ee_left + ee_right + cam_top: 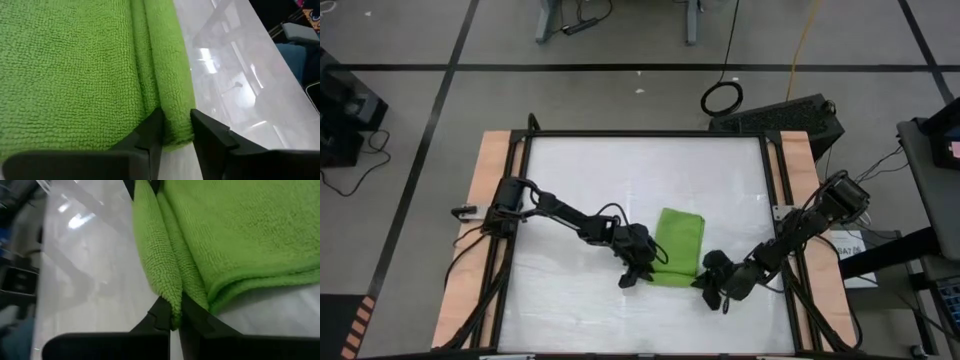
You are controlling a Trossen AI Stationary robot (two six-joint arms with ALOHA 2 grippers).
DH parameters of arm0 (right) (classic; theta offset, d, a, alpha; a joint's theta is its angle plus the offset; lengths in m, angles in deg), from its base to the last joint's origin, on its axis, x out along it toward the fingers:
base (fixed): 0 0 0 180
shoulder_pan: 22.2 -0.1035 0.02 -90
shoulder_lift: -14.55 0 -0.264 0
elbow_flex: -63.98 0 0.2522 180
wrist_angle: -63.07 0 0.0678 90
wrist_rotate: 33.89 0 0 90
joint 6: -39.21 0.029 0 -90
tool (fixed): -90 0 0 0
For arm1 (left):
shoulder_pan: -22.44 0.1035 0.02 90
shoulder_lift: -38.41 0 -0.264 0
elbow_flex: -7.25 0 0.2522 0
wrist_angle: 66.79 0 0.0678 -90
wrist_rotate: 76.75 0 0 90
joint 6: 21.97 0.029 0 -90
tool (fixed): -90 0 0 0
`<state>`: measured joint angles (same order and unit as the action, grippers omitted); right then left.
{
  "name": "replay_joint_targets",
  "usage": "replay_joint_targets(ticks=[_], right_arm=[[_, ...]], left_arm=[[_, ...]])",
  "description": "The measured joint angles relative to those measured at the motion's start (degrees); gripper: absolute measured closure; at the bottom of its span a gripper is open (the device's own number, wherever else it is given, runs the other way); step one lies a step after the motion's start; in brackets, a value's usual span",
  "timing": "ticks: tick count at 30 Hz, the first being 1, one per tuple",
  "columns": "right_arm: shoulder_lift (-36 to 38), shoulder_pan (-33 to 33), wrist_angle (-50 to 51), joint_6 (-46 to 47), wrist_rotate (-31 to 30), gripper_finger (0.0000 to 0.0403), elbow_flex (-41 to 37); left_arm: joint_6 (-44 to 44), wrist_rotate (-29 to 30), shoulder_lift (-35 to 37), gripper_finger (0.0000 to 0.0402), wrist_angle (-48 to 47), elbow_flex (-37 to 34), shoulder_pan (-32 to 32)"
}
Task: Roll towel
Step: Roll the green towel on the table
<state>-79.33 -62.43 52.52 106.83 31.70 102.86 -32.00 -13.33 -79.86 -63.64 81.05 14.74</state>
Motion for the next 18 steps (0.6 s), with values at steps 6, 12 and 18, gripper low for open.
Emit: replay_joint_targets(ticks=[6, 12, 18], right_arm=[[0.1, 0.0, -5.8, 1.6, -0.2, 0.0399, -2.5], [0.1, 0.2, -7.0, 2.8, 1.4, 0.0399, -2.5], [0.1, 0.2, -6.9, 5.1, 2.1, 0.0397, -2.4]], left_arm=[[5.5, 1.4, 3.2, 0.0285, -2.5, -0.1, -1.4], [15.5, 11.4, 7.4, 0.0285, -8.8, -0.1, -4.8], [29.1, 25.2, 8.6, 0.0285, -9.5, 0.0, -11.9]])
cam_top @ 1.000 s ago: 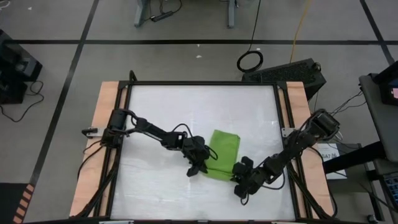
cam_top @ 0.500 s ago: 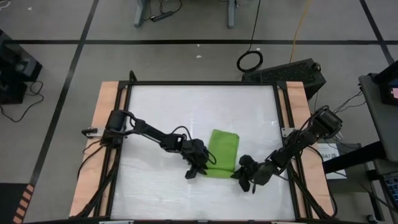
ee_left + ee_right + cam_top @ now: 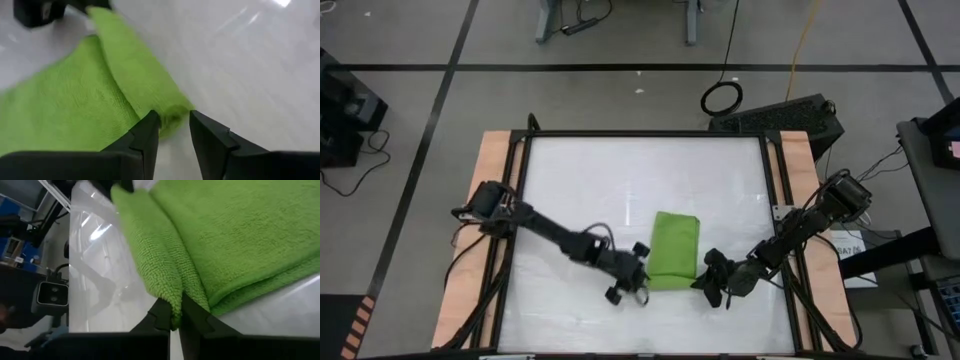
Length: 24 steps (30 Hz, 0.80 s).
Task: Roll towel
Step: Roll the green towel on the table
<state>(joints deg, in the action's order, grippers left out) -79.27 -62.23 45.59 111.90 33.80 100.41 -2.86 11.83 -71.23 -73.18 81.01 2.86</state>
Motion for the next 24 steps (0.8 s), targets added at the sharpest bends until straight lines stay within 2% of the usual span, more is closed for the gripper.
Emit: replay_joint_targets(ticks=[6, 8, 14, 19, 24], right_arm=[[0.0, 0.2, 0.0, 1.5, -0.1, 0.0396, 0.0], [0.0, 0.5, 0.0, 2.2, -0.1, 0.0395, 0.0], [0.0, 1.4, -0.2, 2.9, 0.4, 0.0395, 0.0], [-0.1, 1.4, -0.3, 3.0, 0.3, 0.0395, 0.0], [-0.1, 1.4, -0.4, 3.3, 0.2, 0.0395, 0.0]], left_arm=[[9.0, 18.1, 0.0, 0.0285, 1.8, 0.0, -6.9], [10.2, 21.3, 0.0, 0.0285, 2.5, 0.0, -8.4], [12.6, 24.8, -0.4, 0.0285, 4.3, 0.0, -11.4], [16.2, 25.6, -2.8, 0.0281, 5.5, 0.1, -10.7], [17.4, 26.2, -4.4, 0.0230, 8.9, 0.1, -8.9]])
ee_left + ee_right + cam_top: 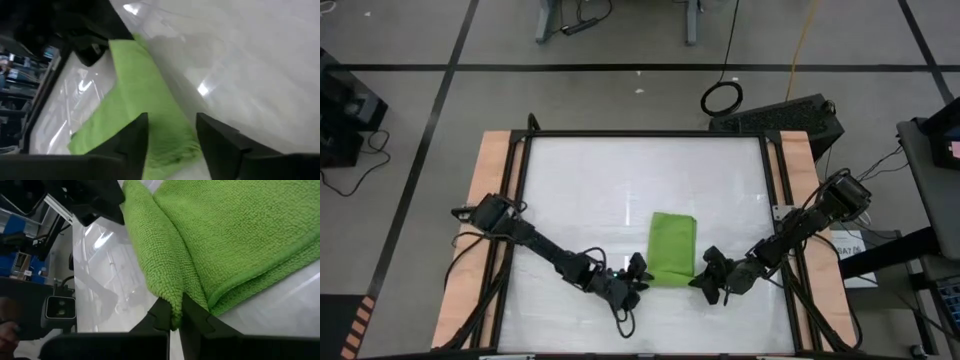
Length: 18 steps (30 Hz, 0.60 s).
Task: Roll towel
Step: Roll the green towel on the table
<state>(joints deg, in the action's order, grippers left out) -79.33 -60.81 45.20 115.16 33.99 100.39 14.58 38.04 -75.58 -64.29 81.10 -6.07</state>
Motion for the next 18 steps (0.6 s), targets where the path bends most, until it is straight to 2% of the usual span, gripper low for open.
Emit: replay_joint_targets(ticks=[4, 7, 9, 18], right_arm=[[0.0, 0.0, 0.0, 0.1, -0.1, 0.0395, 0.0], [0.0, 0.0, 0.0, 0.0, -0.1, 0.0395, 0.0], [0.0, 0.0, 0.0, 0.0, -0.1, 0.0395, 0.0], [-0.1, 0.0, -0.3, -0.8, -0.4, 0.0394, 0.0]], left_arm=[[0.0, -0.3, 0.0, 0.0168, 1.1, 0.0, 0.9], [-0.2, -3.9, 0.0, 0.0149, -1.6, 0.0, 1.7], [-0.2, -6.7, 0.0, 0.0153, -2.8, 0.0, 2.0], [-0.6, -8.8, -0.4, 0.0215, -2.9, 0.0, 3.0]])
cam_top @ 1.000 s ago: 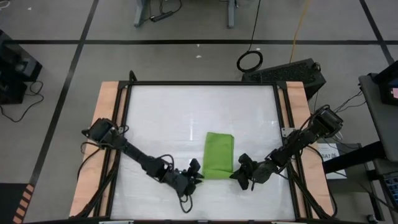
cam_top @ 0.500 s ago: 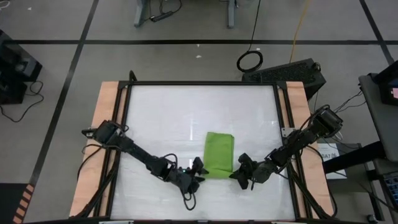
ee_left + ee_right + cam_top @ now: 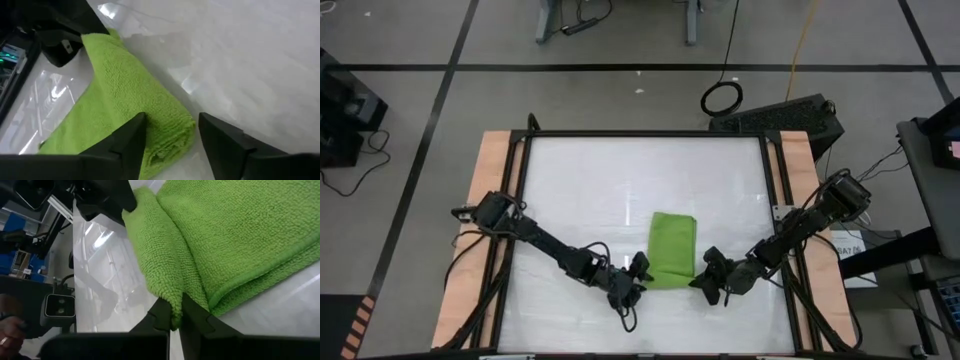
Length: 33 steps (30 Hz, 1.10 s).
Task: Roll towel
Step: Roll the green towel on the table
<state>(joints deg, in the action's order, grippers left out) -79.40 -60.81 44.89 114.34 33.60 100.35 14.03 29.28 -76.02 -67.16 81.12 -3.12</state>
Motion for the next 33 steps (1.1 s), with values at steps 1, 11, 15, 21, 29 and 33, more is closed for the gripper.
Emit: replay_joint_targets(ticks=[1, 11, 15, 21, 29, 33], right_arm=[[0.0, 0.0, 0.0, 0.0, 0.0, 0.0394, 0.0], [0.0, 0.0, -1.1, -0.5, -0.1, 0.0394, 0.0], [0.0, 0.0, -1.4, -0.7, 0.0, 0.0394, 0.0], [-0.1, 0.0, -3.0, -3.4, 0.6, 0.0394, 0.0], [-0.2, -0.3, -4.2, -11.3, 3.7, 0.0369, 0.4], [-0.3, -1.2, -1.2, -16.8, 5.4, 0.0308, 2.2]], left_arm=[[0.0, -0.4, -0.4, 0.0219, 0.1, 0.0, 0.3], [-5.2, -2.7, -3.7, 0.0228, 5.1, 0.2, 2.7], [-9.5, -2.3, -3.8, 0.0238, 4.5, 0.2, 4.1], [-11.7, -4.5, -3.9, 0.0312, 2.0, 0.2, 5.3], [-16.0, -15.3, -3.8, 0.0386, 0.8, 0.1, 7.0], [-21.1, -22.4, -3.8, 0.0385, 0.7, 0.1, 8.7]])
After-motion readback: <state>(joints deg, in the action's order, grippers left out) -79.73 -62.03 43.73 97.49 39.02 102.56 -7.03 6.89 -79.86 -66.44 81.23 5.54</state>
